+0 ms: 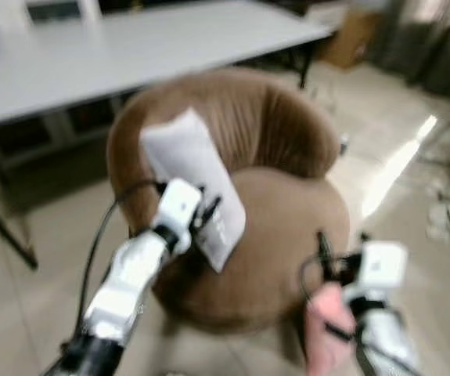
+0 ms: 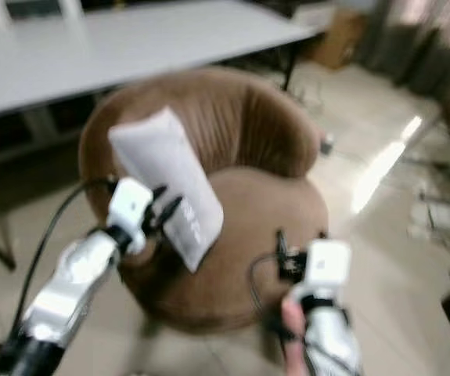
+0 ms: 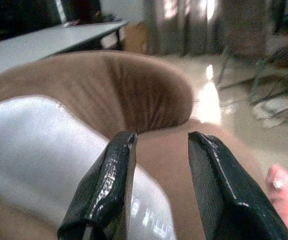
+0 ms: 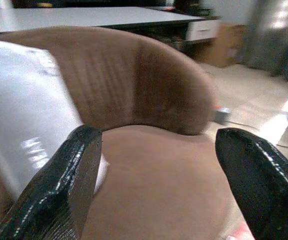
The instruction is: Move the pillow to the sofa from floor
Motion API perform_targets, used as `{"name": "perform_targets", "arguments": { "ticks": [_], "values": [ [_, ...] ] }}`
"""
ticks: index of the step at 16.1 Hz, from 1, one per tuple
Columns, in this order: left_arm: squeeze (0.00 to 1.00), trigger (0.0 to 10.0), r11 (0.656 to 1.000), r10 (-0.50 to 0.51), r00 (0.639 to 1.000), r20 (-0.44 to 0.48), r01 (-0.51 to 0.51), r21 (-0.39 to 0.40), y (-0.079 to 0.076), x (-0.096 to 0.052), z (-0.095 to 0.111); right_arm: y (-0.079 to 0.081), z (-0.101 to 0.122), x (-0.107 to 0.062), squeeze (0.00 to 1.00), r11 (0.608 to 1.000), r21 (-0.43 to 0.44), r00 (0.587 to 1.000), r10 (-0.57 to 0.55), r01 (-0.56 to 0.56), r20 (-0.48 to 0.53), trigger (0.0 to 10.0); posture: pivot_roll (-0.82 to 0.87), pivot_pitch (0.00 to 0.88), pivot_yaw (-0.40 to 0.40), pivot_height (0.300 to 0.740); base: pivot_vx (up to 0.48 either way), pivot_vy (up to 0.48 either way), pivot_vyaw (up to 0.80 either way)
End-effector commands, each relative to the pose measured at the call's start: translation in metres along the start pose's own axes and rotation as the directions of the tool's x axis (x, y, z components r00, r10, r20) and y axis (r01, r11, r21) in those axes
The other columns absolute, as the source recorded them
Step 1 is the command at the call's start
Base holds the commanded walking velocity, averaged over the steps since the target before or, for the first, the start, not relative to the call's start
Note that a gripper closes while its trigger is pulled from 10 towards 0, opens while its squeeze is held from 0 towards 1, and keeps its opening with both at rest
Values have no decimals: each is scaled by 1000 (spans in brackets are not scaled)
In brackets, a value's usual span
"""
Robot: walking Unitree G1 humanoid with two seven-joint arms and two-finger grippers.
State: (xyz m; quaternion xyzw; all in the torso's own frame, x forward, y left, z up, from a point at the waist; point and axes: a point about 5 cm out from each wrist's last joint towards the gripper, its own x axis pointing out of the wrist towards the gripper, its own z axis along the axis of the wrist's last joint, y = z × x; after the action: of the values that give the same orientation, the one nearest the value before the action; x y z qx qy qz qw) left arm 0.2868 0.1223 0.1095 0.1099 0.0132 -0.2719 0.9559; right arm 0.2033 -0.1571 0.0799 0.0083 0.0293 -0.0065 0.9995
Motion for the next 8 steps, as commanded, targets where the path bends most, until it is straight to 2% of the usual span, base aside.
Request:
{"name": "perform_targets", "arguments": {
  "ticks": [1,7,8],
  "values": [
    [0,10000,1000,-6,1000,-2,6,8,-1,3,1,-7,1,0,0,999,-20,1000,-25,25,8,10000,27,18,-6,740,0,-480,800],
    [0,10000,1000,-12,1000,-12,12,5,-1,3,-1,-6,-2,-3,0,999,-18,999,-35,35,6,10000,24,25,7,740,0,-480,800],
    [0,10000,1000,-15,1000,-16,15,3,-1,3,-2,-7,-2,-4,0,999,-9,999,-41,41,6,10000,20,27,9,740,0,-480,0]
  ]
}}
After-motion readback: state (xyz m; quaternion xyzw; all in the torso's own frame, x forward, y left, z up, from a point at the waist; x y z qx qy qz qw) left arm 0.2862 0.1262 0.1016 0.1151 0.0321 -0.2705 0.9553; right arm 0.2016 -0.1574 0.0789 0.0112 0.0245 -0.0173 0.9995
